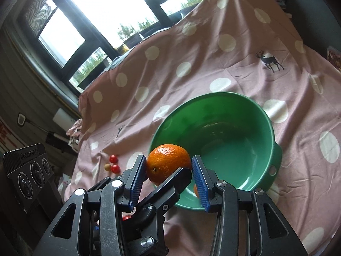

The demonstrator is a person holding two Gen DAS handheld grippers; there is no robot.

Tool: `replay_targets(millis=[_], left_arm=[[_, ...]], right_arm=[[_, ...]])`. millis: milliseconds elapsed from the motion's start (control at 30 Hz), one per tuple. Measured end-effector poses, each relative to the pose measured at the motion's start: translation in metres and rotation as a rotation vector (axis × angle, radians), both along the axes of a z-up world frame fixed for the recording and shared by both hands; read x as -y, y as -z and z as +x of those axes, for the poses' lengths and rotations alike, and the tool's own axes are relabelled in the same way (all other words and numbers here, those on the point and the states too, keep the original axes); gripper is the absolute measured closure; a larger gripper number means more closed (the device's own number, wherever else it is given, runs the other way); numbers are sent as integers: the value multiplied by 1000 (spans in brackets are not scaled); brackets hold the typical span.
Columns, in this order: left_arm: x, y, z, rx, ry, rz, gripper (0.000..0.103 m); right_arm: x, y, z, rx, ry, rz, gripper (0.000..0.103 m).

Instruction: Organize fruits

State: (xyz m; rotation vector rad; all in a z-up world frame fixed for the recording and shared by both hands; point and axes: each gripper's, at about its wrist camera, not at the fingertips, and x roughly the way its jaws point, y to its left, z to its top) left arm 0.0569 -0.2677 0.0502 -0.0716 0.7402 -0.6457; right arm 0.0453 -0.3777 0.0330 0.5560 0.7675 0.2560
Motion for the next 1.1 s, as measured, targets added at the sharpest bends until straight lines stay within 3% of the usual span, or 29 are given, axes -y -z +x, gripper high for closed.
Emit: replay_targets(millis=[533, 1100], left_arm=[[23, 29, 17, -113, 42, 11, 57], [26, 35, 20, -139, 34, 21, 57]], right_arm=[[29, 34, 14, -135, 60, 57, 57], [31, 45, 21, -202, 90, 44, 56]])
